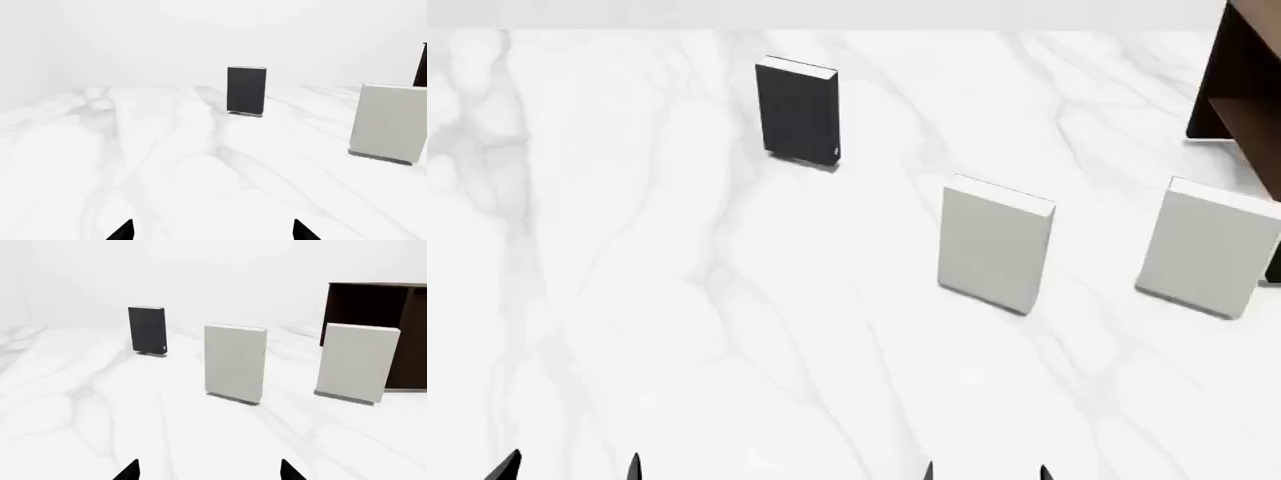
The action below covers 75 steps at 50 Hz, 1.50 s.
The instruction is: Pick up the book on the left and place it on top of the shelf.
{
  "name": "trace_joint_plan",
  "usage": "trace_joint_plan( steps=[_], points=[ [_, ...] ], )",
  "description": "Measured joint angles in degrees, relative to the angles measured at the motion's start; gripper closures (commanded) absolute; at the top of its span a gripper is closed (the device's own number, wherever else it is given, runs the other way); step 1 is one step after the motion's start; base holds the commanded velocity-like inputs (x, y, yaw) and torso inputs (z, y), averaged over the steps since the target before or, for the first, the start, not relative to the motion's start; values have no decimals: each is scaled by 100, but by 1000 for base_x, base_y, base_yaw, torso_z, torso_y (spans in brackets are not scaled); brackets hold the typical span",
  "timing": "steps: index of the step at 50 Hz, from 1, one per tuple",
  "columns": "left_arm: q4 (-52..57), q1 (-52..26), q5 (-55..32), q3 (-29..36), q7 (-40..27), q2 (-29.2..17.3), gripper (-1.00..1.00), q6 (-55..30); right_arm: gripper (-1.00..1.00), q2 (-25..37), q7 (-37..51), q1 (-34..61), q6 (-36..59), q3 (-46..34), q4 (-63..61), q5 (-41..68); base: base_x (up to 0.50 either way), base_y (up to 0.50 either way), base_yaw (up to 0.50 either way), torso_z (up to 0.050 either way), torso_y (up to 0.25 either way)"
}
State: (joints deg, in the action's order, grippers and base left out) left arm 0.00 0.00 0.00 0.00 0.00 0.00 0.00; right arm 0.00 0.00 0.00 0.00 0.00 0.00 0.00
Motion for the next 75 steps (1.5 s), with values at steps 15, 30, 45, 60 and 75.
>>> trace_joint_plan(
  steps=[15,30,45,60,75],
  points=[
    [177,59,-222,196,-200,-168,-100,-120,-100,176,149,-50,77,-239,-120,217,0,0,0,0,0],
    [294,70,-529,351,-348,-320,-100,-328,-100,362,287,-94,120,-435,-274,393,0,-340,0,0,0],
    [1335,-923,-938,421,-632,-493,-100,-2316,-100,623,564,764,2179,-420,-1609,655,0,0,0,0,0],
    [1623,-4407,-1397,254,-947,-614,-100,-5339,-100,956,420,4394,6427,14,-2320,1344,272,0,0,0,0],
    [1324,-5245,-1460,330,-1025,-691,-100,-5730,-100,1098,314,5278,7211,-65,-2144,1517,500,0,0,0,0]
  ],
)
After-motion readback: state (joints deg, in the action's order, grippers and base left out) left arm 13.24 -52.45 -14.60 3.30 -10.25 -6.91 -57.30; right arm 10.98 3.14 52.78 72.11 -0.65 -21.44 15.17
